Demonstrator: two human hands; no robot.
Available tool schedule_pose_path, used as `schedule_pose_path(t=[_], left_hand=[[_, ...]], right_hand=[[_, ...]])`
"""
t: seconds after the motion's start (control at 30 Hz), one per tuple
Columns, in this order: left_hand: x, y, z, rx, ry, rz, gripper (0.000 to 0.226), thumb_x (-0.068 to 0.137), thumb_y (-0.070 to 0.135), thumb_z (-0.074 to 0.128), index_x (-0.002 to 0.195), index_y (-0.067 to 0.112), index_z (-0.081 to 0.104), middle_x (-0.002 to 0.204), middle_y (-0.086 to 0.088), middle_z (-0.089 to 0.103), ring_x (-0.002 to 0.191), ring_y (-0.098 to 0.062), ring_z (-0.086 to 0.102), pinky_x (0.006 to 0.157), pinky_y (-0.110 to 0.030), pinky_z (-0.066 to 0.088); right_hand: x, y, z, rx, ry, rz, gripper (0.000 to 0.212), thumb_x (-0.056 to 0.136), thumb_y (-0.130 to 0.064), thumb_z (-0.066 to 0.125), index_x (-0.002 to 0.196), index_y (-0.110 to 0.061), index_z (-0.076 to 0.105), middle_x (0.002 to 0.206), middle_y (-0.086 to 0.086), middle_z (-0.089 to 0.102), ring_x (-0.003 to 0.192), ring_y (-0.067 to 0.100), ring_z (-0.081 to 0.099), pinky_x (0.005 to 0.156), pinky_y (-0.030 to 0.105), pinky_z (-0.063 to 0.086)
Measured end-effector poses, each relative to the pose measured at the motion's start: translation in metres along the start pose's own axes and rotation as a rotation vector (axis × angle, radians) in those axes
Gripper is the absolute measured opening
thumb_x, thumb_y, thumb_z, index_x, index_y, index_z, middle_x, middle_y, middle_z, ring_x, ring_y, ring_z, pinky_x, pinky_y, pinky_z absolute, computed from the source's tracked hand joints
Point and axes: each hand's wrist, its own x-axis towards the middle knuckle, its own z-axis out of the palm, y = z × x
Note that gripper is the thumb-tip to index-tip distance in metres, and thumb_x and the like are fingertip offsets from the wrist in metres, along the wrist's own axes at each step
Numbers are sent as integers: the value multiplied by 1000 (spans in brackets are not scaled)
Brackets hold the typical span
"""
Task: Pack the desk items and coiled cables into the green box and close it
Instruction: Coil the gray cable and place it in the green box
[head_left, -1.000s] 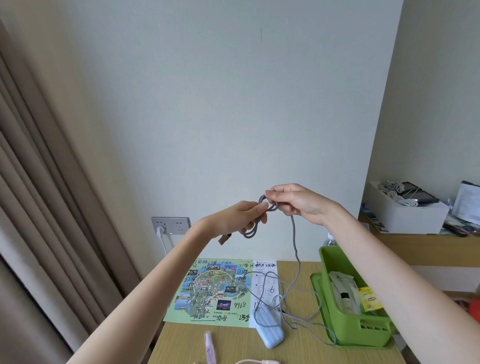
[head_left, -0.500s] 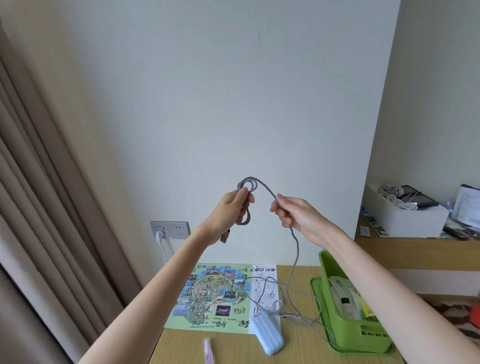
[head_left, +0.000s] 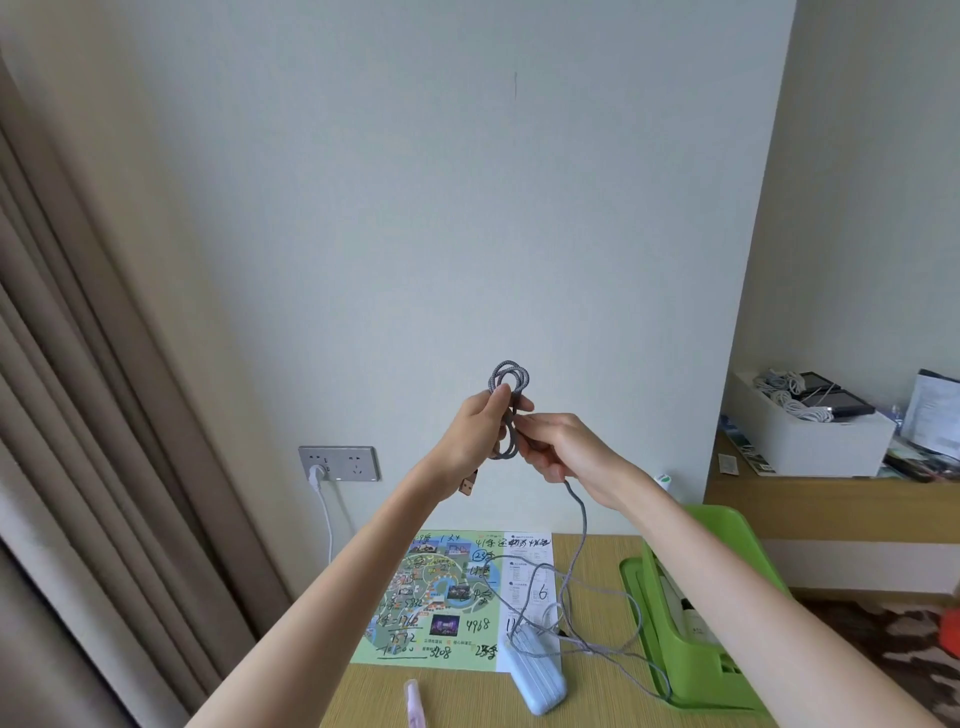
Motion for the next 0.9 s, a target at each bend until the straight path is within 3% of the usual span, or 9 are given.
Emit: schedule_pose_path(t=[0.13,0.3,0.43,0.53,0.6,0.67,0.73,0.9], left_hand=[[1,0,0,11,27,3,38,106,31,29,87,13,56,71,3,45,63,-10,39,57,-23,33],[4,-4,-6,-18,28,-22,38,105,34,29,81,15,51,75,-1,51,65,-12,48,58,-16,39],[4,-6,-8,-389,20,-128,36,105,29,32,78,15,52,74,2,53,63,-8,56,58,-15,46],[4,-8,-16,-780,-35,-202,35,105,25,32,78,13,51,78,-3,53,75,-16,55,75,-25,46],[5,-9,-20,-889,-22,-227,35,105,25,32,78,13,50,76,-3,51,74,-17,52,82,-29,43],[7,-10,-21,-899,40,-235,36,105,25,32,76,13,50,71,-1,50,68,-15,48,78,-27,45],[9,-10,-23,-843,118,-220,37,105,27,33,75,14,51,70,1,47,60,-11,43,66,-24,36],[15,-15,-33,-466,239,-179,38,105,35,33,73,18,47,64,4,32,50,-11,26,50,-24,19]], right_hand=[[-1,-2,-2,-56,-10,7,42,96,-43,52,64,-17,57,59,0,46,47,11,36,46,21,25],[0,-3,-1,-90,-35,7,43,94,-48,55,65,-16,59,61,0,50,47,11,37,46,19,29],[1,-2,-4,-100,-47,-12,43,94,-48,55,69,-14,60,58,-2,46,47,10,37,47,18,31],[2,1,-6,-107,-42,-31,41,95,-46,55,70,-13,61,54,-6,44,46,8,37,48,18,31],[2,4,-7,-119,-56,-31,40,94,-46,56,70,-14,62,53,-7,43,46,8,36,49,18,32],[1,7,-8,-151,-71,-24,40,93,-46,57,69,-14,63,52,-7,41,47,8,36,50,19,33],[0,10,-10,-205,-75,-7,40,92,-46,59,68,-14,64,50,-7,39,47,9,34,53,21,33],[-1,7,-23,-223,-36,33,31,87,-37,69,66,-14,64,49,-8,36,46,12,31,52,23,30]])
